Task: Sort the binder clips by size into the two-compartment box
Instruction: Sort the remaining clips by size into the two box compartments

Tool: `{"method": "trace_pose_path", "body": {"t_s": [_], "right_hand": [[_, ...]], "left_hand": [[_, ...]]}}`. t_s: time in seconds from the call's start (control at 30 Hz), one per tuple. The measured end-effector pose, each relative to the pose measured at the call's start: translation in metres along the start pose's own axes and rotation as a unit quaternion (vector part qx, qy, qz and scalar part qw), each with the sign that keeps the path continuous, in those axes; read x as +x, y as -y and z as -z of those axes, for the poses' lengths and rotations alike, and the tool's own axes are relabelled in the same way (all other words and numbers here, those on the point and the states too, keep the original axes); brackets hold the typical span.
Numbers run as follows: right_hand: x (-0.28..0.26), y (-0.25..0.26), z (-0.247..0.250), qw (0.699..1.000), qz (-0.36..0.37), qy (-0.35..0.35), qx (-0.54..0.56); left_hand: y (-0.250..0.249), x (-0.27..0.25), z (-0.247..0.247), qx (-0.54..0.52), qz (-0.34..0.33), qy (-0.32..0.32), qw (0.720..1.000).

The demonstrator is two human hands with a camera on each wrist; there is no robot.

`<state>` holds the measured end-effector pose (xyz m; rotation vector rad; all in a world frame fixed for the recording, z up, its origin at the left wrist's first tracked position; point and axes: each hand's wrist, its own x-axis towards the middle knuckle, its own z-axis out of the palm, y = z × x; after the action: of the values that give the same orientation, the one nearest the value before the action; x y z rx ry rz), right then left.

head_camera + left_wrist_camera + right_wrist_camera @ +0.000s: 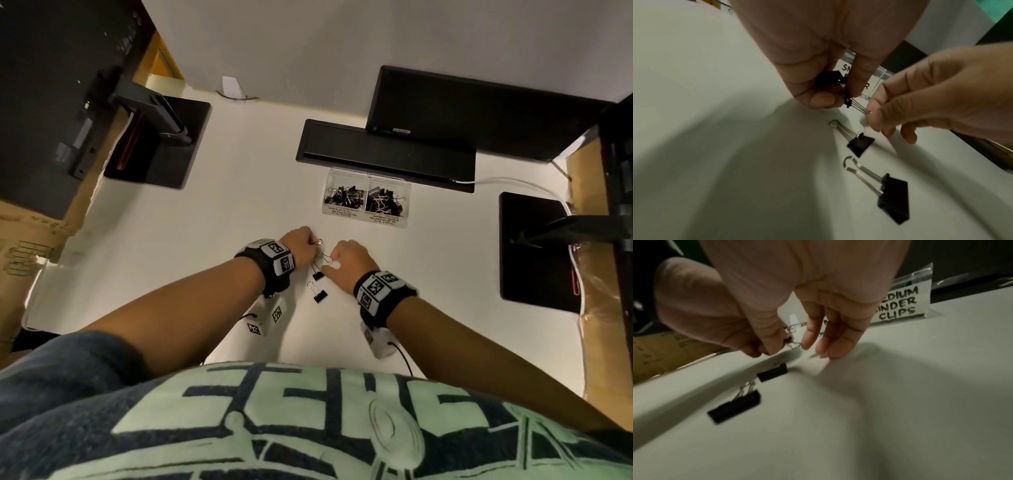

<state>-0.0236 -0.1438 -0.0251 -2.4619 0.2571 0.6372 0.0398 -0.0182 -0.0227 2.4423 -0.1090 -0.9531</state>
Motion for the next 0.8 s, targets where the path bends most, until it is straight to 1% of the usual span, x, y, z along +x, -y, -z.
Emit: {"method": "trace_pose_path", "body": {"t_s": [0.13, 0.33, 0.4, 0.57, 0.7, 0.8], "right_hand": [[-0.007, -0.001, -0.015, 1.000, -0.013, -0.012, 0.020], [-0.006, 0.008, -0.020, 1.000, 0.008, -0.006, 0.015], [-0.006, 0.006, -0.015, 1.000, 0.011, -0.007, 0.023], [-0.015, -0.014, -0.004, 0.998, -0.001, 0.020, 0.053], [-0.028, -0.030, 0.000, 0.993, 0.007, 0.054, 0.100], [-0.035, -0.041, -0.001, 0.990, 0.001, 0.061, 0.127]], "left_hand": [[-0.008, -0.001, 0.010, 0.011, -0.028, -0.030, 0.999], [-0.029, 0.001, 0.031, 0.019, -0.110, -0.047, 0.993], [-0.042, 0.003, 0.036, 0.018, -0.136, -0.056, 0.989], [-0.084, 0.021, 0.037, 0.053, -0.192, -0.078, 0.977], [-0.112, 0.039, 0.028, 0.080, -0.209, -0.075, 0.972], [-0.125, 0.047, 0.020, 0.090, -0.207, -0.087, 0.970]]}}
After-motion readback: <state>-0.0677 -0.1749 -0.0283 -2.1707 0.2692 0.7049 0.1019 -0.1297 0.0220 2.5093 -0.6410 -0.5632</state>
